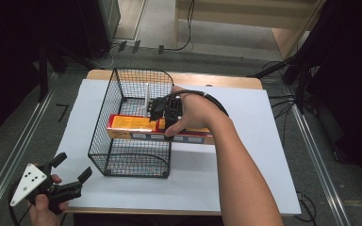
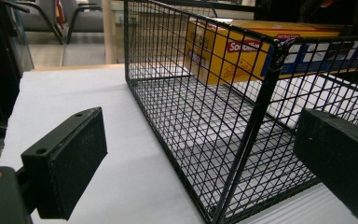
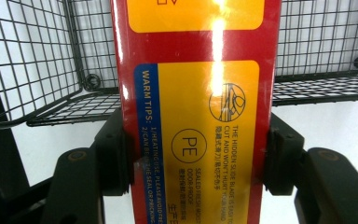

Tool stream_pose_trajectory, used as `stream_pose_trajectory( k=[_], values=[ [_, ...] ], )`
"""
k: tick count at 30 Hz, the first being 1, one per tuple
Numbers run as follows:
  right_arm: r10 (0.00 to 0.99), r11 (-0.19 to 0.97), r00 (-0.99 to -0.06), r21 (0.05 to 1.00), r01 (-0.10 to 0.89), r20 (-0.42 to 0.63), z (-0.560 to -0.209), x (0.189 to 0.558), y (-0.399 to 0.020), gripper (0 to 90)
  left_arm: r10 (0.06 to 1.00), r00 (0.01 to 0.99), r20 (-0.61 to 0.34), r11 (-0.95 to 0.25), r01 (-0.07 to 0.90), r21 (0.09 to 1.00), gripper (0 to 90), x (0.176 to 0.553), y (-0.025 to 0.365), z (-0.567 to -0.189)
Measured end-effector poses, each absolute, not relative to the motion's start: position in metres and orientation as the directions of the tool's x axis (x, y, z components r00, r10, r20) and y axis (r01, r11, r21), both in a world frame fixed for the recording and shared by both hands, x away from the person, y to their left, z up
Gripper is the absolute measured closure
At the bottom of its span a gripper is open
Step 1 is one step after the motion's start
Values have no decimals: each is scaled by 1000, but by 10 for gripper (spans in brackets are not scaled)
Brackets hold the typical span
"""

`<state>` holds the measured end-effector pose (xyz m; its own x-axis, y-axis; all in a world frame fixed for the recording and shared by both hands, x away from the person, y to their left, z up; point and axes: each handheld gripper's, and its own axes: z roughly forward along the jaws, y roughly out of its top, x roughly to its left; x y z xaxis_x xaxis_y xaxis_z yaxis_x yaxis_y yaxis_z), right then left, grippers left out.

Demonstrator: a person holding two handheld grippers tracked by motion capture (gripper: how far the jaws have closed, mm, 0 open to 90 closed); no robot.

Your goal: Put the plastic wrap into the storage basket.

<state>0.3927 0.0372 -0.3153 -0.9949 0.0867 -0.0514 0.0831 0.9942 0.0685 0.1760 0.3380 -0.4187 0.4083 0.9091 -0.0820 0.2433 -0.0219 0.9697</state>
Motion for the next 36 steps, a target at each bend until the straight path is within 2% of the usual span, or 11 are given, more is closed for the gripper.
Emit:
stream_pose_trajectory(
  k=[2, 4, 5, 6, 16, 21, 36],
  values=[
    [96, 993, -993, 70, 91, -66, -315, 393, 36, 356, 909, 409, -82, -22, 243, 970, 29, 176, 338, -419],
    [104, 992, -992, 86, 98, -66, -314, 390, 32, 205, 909, 409, -82, -22, 244, 970, 29, 176, 338, -419],
    [112, 991, -992, 76, 108, -52, -313, 390, 31, 151, 909, 409, -81, -23, 245, 969, 30, 176, 338, -419],
    [128, 990, -991, 66, 125, -33, -313, 391, 30, 135, 909, 409, -82, -23, 245, 969, 29, 177, 337, -419],
    [166, 983, -986, 79, 164, -23, -291, 393, -1, 121, 908, 411, -79, -26, 245, 969, 29, 178, 337, -420],
    [193, 978, -980, 87, 188, -57, -284, 394, -19, 134, 908, 412, -75, -32, 247, 968, 29, 178, 337, -420],
    [253, 961, -967, 120, 247, -34, -295, 395, -71, 131, 911, 406, -76, -32, 253, 967, 29, 178, 336, -420]
  ],
)
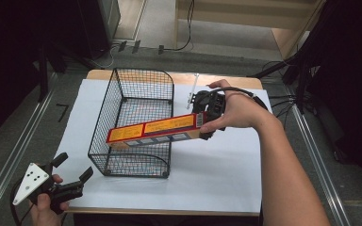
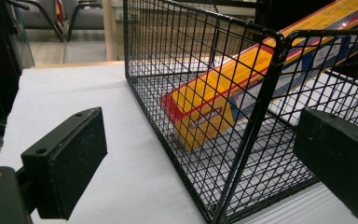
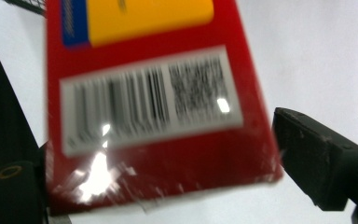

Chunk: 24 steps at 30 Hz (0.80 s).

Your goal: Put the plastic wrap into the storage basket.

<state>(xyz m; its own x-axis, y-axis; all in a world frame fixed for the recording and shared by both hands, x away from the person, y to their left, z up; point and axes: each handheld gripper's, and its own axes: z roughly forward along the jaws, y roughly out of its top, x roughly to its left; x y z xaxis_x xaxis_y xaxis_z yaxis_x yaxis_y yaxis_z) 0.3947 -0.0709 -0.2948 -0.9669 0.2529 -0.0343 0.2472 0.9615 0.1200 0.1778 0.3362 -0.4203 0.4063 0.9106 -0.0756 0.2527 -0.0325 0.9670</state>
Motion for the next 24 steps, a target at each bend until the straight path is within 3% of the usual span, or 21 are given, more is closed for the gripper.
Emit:
stream_pose_trajectory(
  k=[24],
  values=[
    [328, 931, -944, 162, 327, 19, -342, 392, -135, 138, 911, 405, -71, -38, 255, 966, 29, 177, 336, -420]
  ],
)
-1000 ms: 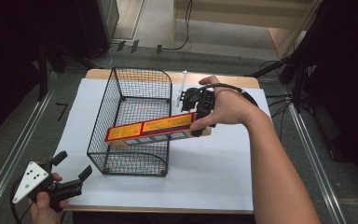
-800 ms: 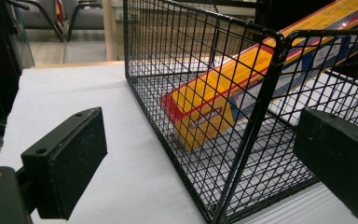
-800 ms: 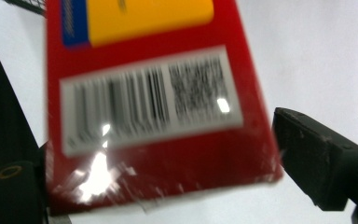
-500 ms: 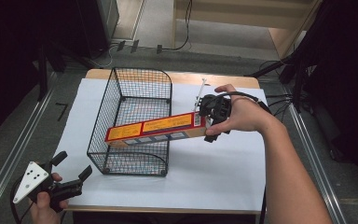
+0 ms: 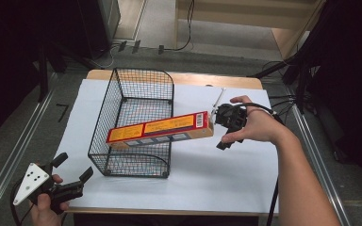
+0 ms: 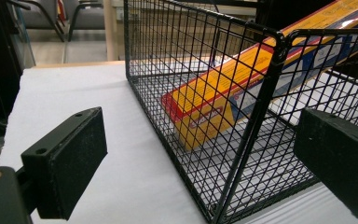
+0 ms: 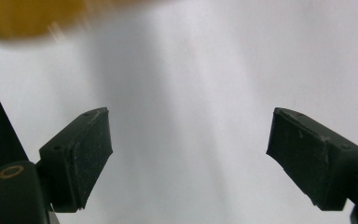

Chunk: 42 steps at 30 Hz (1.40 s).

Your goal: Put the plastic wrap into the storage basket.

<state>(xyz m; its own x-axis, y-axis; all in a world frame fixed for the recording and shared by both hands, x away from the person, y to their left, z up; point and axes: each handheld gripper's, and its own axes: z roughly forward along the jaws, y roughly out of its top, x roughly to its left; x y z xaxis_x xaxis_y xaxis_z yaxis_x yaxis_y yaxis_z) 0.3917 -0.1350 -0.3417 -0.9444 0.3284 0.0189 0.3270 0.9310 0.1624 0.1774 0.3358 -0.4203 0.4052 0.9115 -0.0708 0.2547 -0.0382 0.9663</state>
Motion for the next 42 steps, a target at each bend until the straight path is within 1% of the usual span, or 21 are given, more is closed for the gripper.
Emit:
stream_pose_trajectory(
  k=[7, 10, 15, 20, 24, 30, 38, 42],
  values=[
    [357, 919, -933, 168, 358, 34, -360, 388, -158, 139, 911, 407, -68, -40, 252, 967, 29, 177, 335, -420],
    [384, 908, -922, 162, 386, 42, -370, 386, -167, 140, 911, 406, -68, -40, 253, 967, 29, 178, 335, -421],
    [400, 903, -916, 155, 401, 39, -385, 382, -179, 140, 911, 406, -68, -40, 253, 967, 29, 178, 335, -421],
    [438, 887, -899, 156, 435, 12, -396, 375, -189, 143, 911, 406, -70, -39, 253, 967, 29, 177, 335, -421],
    [500, 849, -866, 198, 490, 3, -402, 368, -198, 147, 911, 406, -70, -38, 252, 967, 29, 177, 335, -421],
    [589, 766, -808, 322, 556, -3, -412, 355, -216, 141, 911, 408, -66, -44, 254, 966, 29, 177, 334, -420],
    [643, 707, -766, 389, 591, -3, -435, 329, -238, 144, 911, 407, -65, -47, 258, 965, 29, 177, 334, -421],
    [695, 645, -719, 437, 626, 4, -446, 317, -251, 145, 912, 405, -65, -47, 260, 965, 30, 178, 333, -421]
  ],
)
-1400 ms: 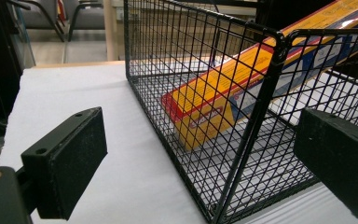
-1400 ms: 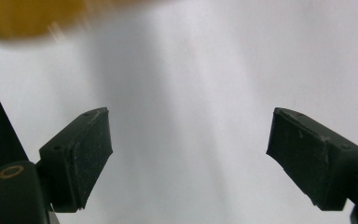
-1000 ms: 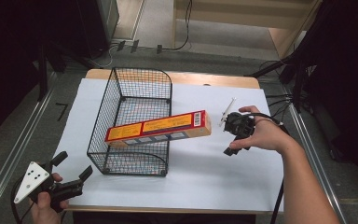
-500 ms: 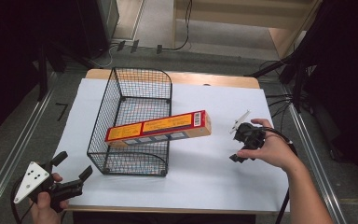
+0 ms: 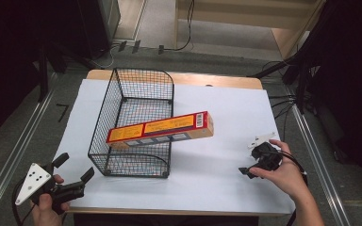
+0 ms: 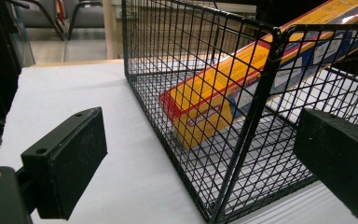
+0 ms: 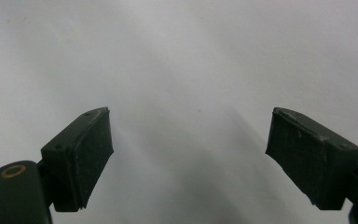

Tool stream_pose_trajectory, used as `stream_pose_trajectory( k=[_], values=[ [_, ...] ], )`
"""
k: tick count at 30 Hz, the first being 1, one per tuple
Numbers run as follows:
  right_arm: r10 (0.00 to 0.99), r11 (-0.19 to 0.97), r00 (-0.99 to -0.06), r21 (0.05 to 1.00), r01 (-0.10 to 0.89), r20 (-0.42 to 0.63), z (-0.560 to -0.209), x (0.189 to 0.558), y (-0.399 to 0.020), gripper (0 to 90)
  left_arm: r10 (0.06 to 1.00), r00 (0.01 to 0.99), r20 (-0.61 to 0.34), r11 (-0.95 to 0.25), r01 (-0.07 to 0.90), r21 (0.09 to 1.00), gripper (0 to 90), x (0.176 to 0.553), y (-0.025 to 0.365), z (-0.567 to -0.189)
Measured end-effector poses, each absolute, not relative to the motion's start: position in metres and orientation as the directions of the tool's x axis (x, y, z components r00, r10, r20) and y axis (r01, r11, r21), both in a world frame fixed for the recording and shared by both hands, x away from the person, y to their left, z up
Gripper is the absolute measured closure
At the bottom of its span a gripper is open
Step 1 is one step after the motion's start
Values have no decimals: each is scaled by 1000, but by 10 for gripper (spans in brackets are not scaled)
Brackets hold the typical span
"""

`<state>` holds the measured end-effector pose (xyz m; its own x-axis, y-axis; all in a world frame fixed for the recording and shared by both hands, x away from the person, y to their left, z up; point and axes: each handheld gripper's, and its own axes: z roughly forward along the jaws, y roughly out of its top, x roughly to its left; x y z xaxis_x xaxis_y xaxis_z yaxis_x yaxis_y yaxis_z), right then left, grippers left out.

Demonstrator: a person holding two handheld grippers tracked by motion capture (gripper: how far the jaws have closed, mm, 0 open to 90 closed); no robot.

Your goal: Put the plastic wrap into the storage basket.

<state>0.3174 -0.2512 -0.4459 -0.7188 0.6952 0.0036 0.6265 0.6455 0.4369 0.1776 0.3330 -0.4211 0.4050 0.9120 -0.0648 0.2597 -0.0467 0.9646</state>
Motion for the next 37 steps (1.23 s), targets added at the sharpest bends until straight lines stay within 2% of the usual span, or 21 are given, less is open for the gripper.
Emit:
stream_pose_trajectory(
  k=[6, 11, 13, 19, 25, 32, 37],
  values=[
    [758, 491, -648, 597, 634, 65, -454, 300, -269, 146, 912, 405, -66, -44, 258, 965, 29, 177, 333, -421],
    [799, 440, -599, 634, 636, 47, -457, 286, -275, 147, 910, 410, -63, -46, 250, 967, 29, 177, 334, -419],
    [813, 384, -577, 672, 633, 80, -456, 281, -276, 147, 911, 407, -67, -40, 249, 968, 29, 177, 334, -419],
    [850, 291, -518, 738, 609, 93, -461, 263, -284, 147, 909, 411, -68, -40, 249, 968, 30, 177, 335, -419],
    [874, 125, -449, 808, 575, 185, -461, 244, -305, 147, 911, 408, -63, -45, 249, 967, 30, 177, 334, -418],
    [870, -51, -374, 813, 579, 321, -462, 234, -328, 149, 910, 411, -58, -50, 248, 968, 30, 177, 333, -418],
    [869, -77, -354, 802, 593, 346, -467, 236, -334, 153, 910, 411, -62, -46, 248, 968, 29, 178, 332, -418]
  ],
)
